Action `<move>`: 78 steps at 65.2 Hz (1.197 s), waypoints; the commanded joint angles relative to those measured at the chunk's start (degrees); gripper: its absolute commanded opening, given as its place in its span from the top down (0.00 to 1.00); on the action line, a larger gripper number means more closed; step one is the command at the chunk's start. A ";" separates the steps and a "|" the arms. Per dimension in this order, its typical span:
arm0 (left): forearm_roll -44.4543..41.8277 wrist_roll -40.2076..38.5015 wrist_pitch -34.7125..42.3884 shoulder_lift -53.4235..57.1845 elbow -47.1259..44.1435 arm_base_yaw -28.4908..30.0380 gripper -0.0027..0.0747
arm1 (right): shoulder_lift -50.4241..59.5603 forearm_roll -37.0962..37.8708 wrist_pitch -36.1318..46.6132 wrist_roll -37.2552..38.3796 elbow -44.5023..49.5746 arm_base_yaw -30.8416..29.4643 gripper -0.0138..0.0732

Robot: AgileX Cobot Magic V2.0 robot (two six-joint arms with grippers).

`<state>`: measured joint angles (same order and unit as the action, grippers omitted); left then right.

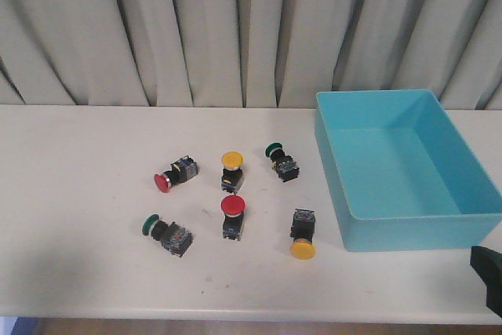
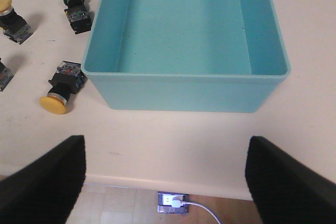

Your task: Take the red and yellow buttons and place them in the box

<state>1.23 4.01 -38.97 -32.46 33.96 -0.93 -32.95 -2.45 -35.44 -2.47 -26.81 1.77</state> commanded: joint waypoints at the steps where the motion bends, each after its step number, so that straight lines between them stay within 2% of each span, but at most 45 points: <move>1: 3.72 4.71 1.40 -3.88 4.07 -2.48 0.22 | -0.47 0.41 3.42 -0.31 -1.72 -0.33 0.16; 28: 22.53 37.08 0.68 -26.73 13.54 -15.99 0.22 | -0.47 0.41 3.30 -0.31 -1.72 -0.33 0.23; 40: 26.26 53.34 1.19 -38.48 18.83 -20.10 0.22 | -0.47 0.41 3.30 -0.31 -1.72 -0.33 0.23; 55: 26.56 62.16 2.46 -52.77 27.82 -23.28 0.22 | -0.47 0.47 3.36 -0.51 -1.72 -0.33 0.23; 78: 26.51 68.68 -0.70 -67.33 39.64 -23.60 0.22 | -0.47 0.47 3.10 -0.71 -1.72 -0.33 0.23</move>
<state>26.01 71.26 -39.72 -99.98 69.89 -24.21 -32.95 -2.44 -35.63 -2.47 -26.81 1.77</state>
